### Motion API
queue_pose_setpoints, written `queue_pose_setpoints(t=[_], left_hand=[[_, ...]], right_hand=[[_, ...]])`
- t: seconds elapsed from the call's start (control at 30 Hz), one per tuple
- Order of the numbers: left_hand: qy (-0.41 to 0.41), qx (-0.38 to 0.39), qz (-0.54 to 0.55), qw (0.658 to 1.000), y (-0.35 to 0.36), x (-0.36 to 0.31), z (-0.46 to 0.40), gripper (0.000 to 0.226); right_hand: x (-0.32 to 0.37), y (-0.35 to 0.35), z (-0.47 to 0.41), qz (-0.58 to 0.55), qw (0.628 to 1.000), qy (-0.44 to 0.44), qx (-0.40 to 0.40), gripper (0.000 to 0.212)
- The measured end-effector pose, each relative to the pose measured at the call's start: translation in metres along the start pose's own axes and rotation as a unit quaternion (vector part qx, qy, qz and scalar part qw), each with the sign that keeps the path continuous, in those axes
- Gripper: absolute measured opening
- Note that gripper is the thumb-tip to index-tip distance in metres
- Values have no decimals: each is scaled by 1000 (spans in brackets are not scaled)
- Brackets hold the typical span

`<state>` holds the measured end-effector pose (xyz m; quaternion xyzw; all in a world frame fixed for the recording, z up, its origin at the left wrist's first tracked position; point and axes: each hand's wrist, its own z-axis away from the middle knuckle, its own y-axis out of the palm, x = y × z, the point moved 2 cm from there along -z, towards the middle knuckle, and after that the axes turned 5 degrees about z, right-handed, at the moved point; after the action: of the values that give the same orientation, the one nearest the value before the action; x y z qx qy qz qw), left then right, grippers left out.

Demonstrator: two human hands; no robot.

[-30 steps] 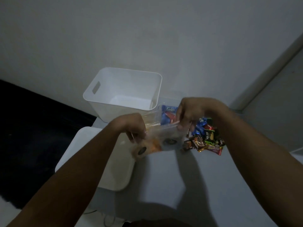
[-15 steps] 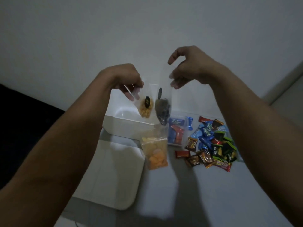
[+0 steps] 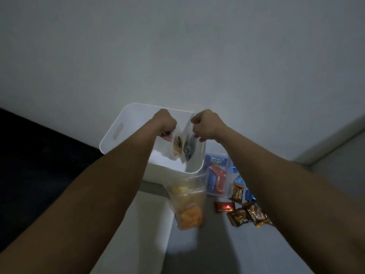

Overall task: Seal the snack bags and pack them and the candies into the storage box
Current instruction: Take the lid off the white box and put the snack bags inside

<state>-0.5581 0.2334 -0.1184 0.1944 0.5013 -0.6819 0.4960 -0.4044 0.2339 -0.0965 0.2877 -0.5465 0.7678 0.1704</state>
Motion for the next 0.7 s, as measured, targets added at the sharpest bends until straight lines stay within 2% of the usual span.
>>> queue_pose_setpoints(t=[0.13,0.23,0.37,0.43,0.5,0.6,0.7], left_hand=[[5,7,9,1000,10,4,-26,10],[6,21,25,999,15,6,-40,11],[-30,57,-11,998,25,22,-49,24],[-70,81,-10,994,29,33,-50,30],[-127,125,101,979,37,40,-51,36],[-197,171,268,927,46,45,-57,66],[-213,163,304,914,55,47,-61,65]], right_hand=[[-5,10,-19,58,998,-13,20,46],[-11,14,-31,46,998,7,37,44],[-18,18,-37,71,997,15,32,11],[-22,21,-40,75,997,15,16,15],[-25,24,-43,72,997,18,6,29],[-27,25,-44,67,998,10,-8,28],[-32,24,-43,59,997,8,-43,25]])
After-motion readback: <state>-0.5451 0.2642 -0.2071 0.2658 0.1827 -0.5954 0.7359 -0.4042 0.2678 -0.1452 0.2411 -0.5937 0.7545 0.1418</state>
